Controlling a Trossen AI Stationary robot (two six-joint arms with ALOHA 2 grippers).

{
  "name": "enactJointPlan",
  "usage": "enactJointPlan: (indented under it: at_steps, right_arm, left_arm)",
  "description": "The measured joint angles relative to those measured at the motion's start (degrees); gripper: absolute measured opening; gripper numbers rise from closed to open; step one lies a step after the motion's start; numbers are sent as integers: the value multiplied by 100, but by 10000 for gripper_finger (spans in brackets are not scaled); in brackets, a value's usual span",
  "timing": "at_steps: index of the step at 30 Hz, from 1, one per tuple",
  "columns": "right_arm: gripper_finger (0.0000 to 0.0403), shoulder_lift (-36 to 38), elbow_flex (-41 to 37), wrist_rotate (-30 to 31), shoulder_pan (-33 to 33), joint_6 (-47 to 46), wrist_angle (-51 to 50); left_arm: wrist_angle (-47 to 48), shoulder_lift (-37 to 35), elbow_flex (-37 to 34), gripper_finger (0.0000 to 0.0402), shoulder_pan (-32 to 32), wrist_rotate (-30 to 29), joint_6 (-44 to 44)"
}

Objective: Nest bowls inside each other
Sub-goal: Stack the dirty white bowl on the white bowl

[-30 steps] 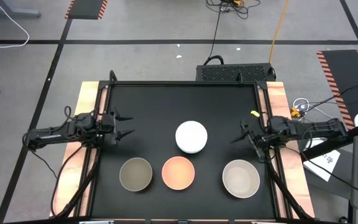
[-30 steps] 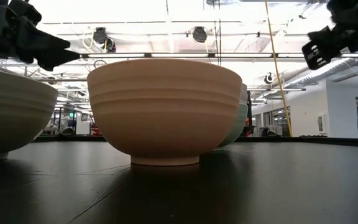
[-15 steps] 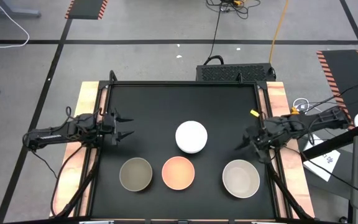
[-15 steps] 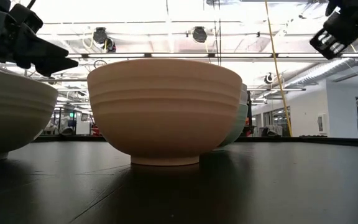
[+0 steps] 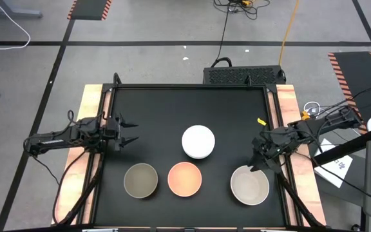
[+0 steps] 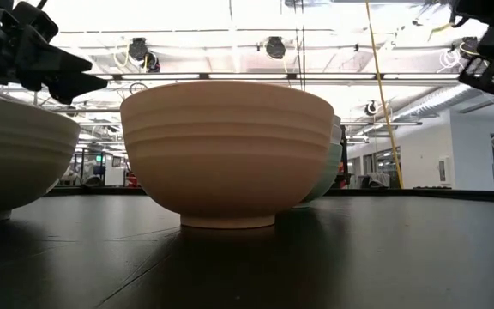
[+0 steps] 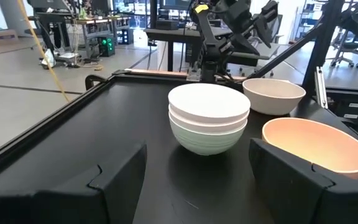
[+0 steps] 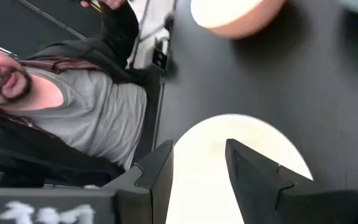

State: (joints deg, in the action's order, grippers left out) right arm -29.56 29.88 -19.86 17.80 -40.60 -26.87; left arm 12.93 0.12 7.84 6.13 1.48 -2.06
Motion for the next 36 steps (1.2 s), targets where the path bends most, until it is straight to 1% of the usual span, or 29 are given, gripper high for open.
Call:
enactJointPlan:
  at_steps: [4, 6, 10, 14, 17, 22, 28, 33, 36]
  right_arm:
    - [137, 2, -28, 22, 33, -347, -284]
    - [141, 0, -28, 130, 33, -527, -349]
    - [162, -4, -28, 329, 30, -955, -562]
    - [187, -13, -30, 336, 30, -1700, -971]
    - [197, -15, -30, 296, 30, -2185, -1276]
    - [200, -25, -32, 160, 33, -2576, -1639]
    - [198, -250, -32, 129, 33, -2937, -1679]
    - [193, -576, -32, -257, 30, -3249, -1847]
    - [193, -767, -32, -331, 33, -3368, -2092]
  left_arm:
    - [-19, 0, 0, 280, 0, 0, -20]
    - [-62, 0, 0, 280, 0, 0, -22]
    - [-137, 0, 2, 280, 0, 0, -20]
    - [-142, 0, 2, 280, 0, 0, -18]
    - [-140, 0, 2, 280, 0, 0, 10]
    - [-146, 0, 3, 280, 0, 0, 26]
    - [-144, 0, 4, 280, 0, 0, 53]
    - [-144, 0, 4, 280, 0, 0, 171]
    - [-144, 0, 4, 280, 0, 0, 193]
